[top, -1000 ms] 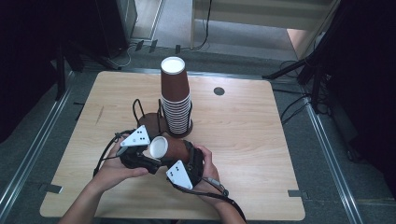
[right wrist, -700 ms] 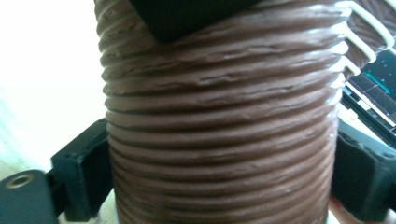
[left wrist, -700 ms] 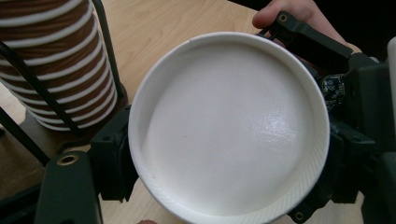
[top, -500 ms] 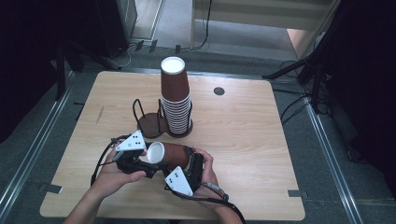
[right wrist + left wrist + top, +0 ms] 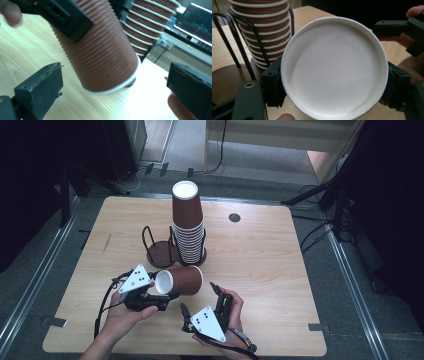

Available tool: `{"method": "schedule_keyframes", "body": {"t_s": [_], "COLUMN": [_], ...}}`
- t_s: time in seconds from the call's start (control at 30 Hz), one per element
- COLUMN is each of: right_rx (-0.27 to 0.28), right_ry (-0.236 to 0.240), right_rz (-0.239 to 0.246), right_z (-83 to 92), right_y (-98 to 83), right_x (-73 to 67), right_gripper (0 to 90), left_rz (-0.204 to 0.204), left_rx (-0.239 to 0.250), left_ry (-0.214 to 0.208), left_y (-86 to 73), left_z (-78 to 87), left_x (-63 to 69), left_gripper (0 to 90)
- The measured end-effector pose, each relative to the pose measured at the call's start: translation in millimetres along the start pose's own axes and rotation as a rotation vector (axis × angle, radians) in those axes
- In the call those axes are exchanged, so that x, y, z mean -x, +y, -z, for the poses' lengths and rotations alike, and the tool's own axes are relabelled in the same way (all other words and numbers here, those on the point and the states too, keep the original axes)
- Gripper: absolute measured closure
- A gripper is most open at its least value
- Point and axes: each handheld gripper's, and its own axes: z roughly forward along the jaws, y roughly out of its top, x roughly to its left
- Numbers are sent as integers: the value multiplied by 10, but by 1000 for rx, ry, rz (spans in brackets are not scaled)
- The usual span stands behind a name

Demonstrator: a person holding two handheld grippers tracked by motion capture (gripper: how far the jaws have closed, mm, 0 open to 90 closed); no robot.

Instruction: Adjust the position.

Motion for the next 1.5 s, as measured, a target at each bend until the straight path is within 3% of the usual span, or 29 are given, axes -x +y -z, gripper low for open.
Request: {"method": "schedule_keyframes", "body": {"t_s": [0.17, 0.4, 0.67, 0.9, 1.03, 1.17, 1.33, 1.4, 1.5], "right_rx": [-15, -30, -52, -42, -25, -47, -49, -51, -48], "right_ry": [-8, -1, 66, 64, 88, 42, 40, 45, 60], "right_rz": [-80, -222, -352, -457, -556, -584, -632, -664, -754], "right_z": [0, -9, -31, -51, -48, -77, -97, -102, -108], "right_y": [-36, -42, -7, 15, 40, 58, 64, 73, 108], "right_x": [107, 195, 206, 236, 267, 262, 234, 233, 251], "right_gripper": [105, 53, 79, 66, 67, 85, 110, 111, 88], "left_rz": [22, 60, 66, 79, 76, 71, 64, 74, 71], "left_rx": [48, 103, 193, 251, 287, 341, 385, 389, 397], "left_ry": [15, 35, 43, 57, 56, 62, 77, 68, 74], "left_y": [-41, -68, -114, -179, -213, -240, -274, -277, -277], "left_z": [-53, -67, -52, -71, -79, -97, -123, -124, -127], "left_x": [-48, -86, -96, -99, -110, -101, -87, -86, -81], "left_gripper": [233, 234, 233, 233, 233, 234, 233, 233, 233]}}
